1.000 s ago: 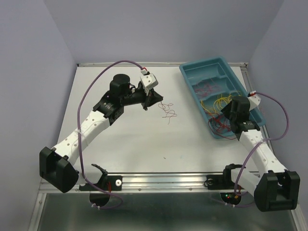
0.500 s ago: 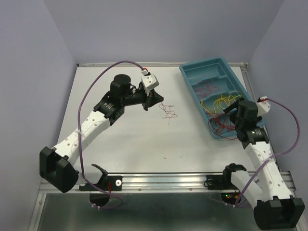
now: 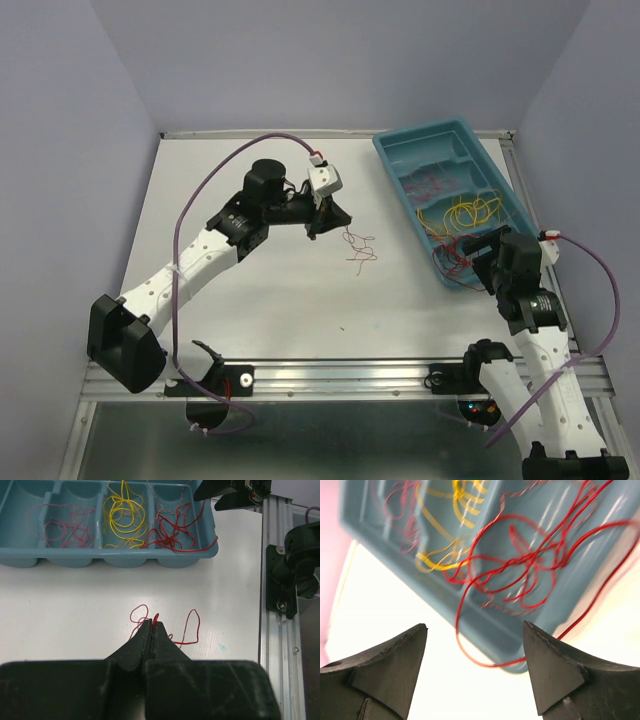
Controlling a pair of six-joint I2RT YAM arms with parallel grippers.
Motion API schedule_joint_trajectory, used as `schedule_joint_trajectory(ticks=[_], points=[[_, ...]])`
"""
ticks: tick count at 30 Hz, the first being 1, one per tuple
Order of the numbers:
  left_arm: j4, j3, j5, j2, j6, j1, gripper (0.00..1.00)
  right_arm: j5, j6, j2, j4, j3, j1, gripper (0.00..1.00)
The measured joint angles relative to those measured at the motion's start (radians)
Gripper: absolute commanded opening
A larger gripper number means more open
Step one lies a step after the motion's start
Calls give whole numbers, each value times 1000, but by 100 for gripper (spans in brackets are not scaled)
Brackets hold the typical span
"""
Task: Untangle the cables
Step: Place the cable in the bin.
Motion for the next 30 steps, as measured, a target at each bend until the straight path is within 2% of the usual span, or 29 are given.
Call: schedule_joint_trajectory(ticks=[7,16,24,25,26,29,30], points=[[3,0,-22,0,4,-11,0,-157,121,-48,-3,-39,0,81],[4,0,-45,0,10,-11,0,-156,297,-39,-109,-49,0,84],[4,-3,-57,0,19,-11,0,-180,345,29,-137,-49,0,81],[4,-3,-60,0,21,-11,0,-185,349,38,-138,-49,0,75],[4,-3,-62,0,21,-11,0,-190,352,55,-139,-49,0,59],[4,-3,-63,0,24,-11,0,-196,354,78,-152,-49,0,30],[4,-3,-63,0,24,-11,0,-196,360,82,-154,-49,0,13]])
